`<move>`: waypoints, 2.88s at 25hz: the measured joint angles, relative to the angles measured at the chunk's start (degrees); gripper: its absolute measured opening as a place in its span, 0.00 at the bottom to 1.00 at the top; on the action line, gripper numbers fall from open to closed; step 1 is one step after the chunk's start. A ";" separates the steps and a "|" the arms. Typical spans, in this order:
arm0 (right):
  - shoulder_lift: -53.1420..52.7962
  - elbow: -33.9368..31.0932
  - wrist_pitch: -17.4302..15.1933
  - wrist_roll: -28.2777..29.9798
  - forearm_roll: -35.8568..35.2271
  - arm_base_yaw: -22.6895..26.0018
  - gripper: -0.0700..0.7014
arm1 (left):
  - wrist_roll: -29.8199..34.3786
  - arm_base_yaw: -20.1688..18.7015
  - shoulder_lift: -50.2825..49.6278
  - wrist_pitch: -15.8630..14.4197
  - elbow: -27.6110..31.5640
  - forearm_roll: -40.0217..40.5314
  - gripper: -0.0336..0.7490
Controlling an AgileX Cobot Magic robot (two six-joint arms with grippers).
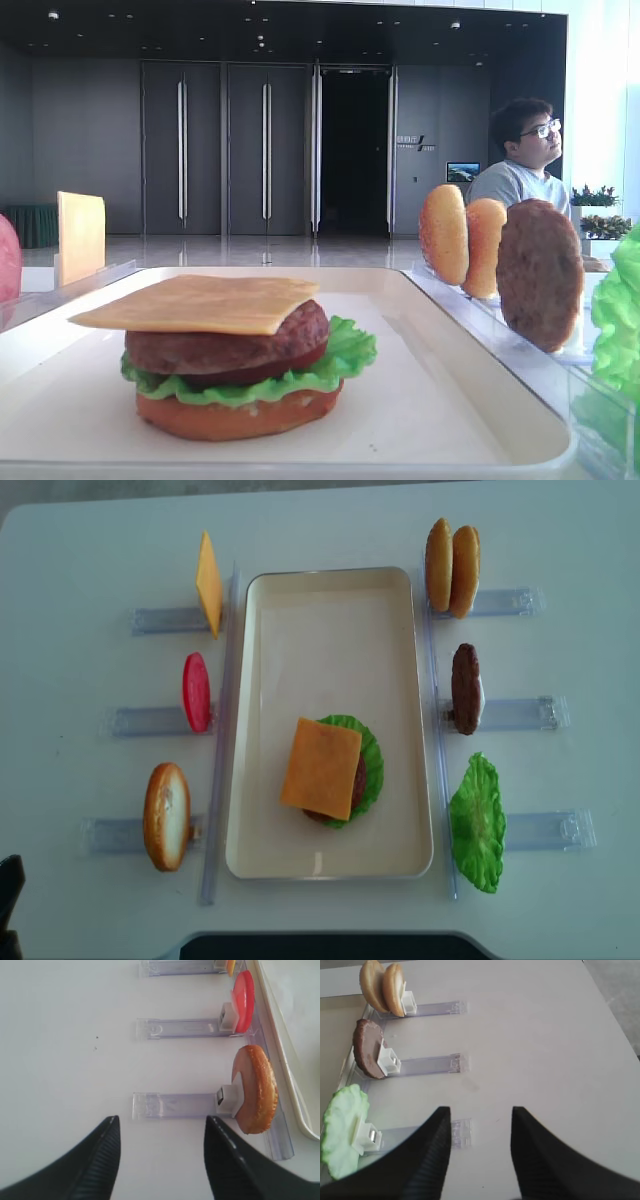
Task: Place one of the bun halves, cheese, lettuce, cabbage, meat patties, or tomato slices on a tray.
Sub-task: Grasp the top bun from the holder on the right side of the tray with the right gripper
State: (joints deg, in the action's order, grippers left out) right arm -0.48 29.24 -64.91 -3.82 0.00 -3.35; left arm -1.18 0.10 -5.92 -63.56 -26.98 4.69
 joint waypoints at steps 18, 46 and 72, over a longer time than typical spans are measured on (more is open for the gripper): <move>69.49 31.13 9.80 6.81 -5.54 0.00 0.45 | 0.00 0.00 0.05 0.00 0.00 0.00 0.54; 103.88 68.81 6.35 4.18 -7.25 -19.06 0.66 | 0.00 0.00 0.05 0.00 0.00 0.00 0.48; 117.74 70.35 9.16 0.83 -11.85 -13.32 0.69 | 0.00 0.00 0.05 0.00 0.00 0.00 0.48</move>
State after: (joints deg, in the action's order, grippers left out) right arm 117.26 99.59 -55.75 -2.99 -11.85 -16.68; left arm -1.18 0.10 -5.87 -63.56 -26.98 4.69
